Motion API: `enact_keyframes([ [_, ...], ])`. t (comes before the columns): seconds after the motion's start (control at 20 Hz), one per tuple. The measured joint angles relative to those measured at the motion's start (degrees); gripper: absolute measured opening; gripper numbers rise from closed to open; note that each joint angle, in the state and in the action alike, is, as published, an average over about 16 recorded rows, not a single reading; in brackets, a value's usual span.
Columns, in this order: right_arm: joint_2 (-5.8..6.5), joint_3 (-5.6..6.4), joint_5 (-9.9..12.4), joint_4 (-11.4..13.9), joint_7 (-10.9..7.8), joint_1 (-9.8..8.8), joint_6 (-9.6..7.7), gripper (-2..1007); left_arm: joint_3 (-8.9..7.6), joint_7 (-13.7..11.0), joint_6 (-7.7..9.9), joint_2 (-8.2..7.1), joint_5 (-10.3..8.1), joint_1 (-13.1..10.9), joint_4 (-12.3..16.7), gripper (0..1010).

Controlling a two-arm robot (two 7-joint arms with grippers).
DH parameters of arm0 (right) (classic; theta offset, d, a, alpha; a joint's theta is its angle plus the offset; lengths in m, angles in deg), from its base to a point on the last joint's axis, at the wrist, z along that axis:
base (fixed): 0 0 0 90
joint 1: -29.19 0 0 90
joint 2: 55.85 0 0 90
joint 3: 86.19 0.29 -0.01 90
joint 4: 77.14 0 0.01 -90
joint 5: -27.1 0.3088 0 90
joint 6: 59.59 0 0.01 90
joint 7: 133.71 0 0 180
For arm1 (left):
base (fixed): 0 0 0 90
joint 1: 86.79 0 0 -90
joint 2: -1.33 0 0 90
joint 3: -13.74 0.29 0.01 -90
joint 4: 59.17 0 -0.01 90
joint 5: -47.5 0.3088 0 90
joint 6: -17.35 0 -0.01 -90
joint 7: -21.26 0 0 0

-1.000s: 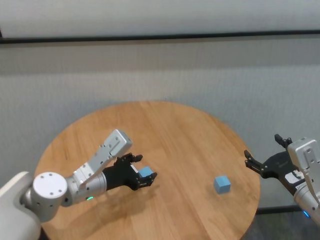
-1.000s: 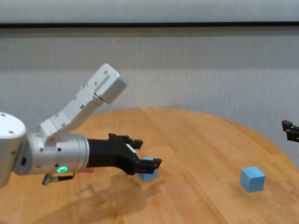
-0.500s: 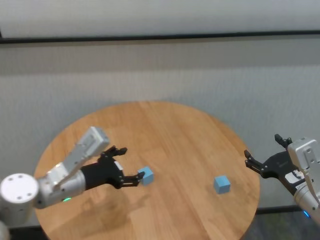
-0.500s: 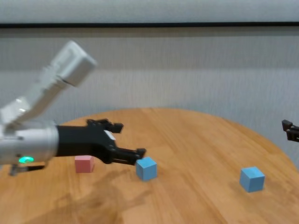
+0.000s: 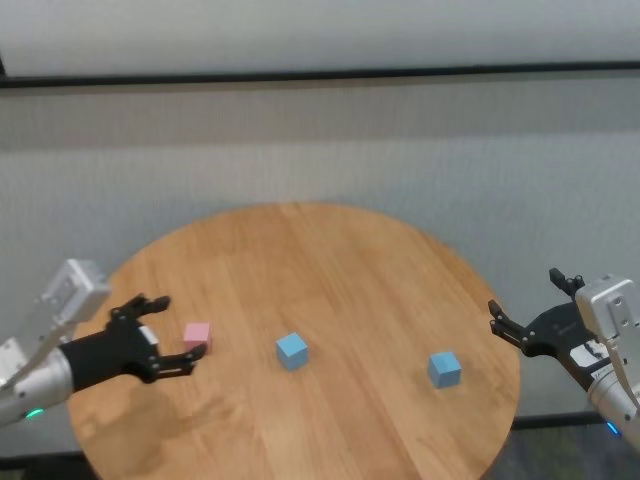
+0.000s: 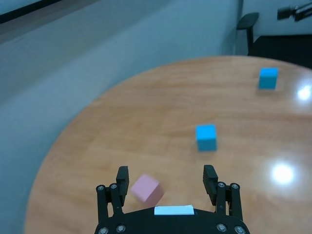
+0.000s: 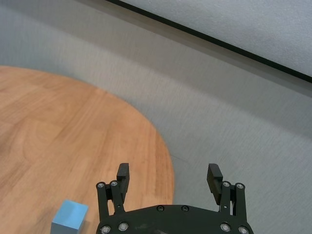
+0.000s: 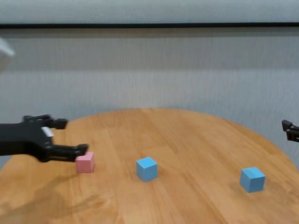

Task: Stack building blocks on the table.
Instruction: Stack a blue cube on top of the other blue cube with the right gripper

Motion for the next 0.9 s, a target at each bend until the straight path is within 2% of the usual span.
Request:
enact_keyframes([
  [0.25,0.1,0.21,0.65,0.83,-1.26,-0.23,-0.05,1004,-0.98,-0.44,-1.0,-1.69,-1.0,-0.87,-0.07,1000],
  [0.45,0.16,0.47,1.68,2.73,-2.53,-0.77,-1.4,1005,-1.11,-0.52,-1.33,-1.96,-1.1,-0.98,-0.28,1000],
  [0.65,-0.27,0.9,3.2,5.37,-3.25,-1.52,-4.55,1005,-1.01,-0.49,-1.19,-1.74,-1.04,-0.88,-0.32,1000],
  [0.9,-1.65,1.64,5.0,8.79,-2.85,-2.46,-10.25,1005,-0.89,-0.46,-1.0,-1.5,-0.96,-0.74,-0.34,1000],
])
